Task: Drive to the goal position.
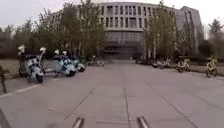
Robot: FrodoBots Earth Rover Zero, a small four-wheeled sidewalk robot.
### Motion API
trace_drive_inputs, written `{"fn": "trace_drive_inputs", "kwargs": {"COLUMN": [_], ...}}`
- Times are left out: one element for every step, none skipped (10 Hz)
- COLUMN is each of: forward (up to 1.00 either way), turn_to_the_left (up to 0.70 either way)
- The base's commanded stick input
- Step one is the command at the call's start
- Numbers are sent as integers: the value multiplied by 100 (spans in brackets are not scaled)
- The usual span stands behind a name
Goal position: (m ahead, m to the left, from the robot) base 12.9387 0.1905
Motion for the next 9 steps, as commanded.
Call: {"fn": "trace_drive_inputs", "kwargs": {"forward": [70,70,70,70,70,70,70,70,70], "turn_to_the_left": [-3,-14,-14,-12,-3,0,0,0,0]}}
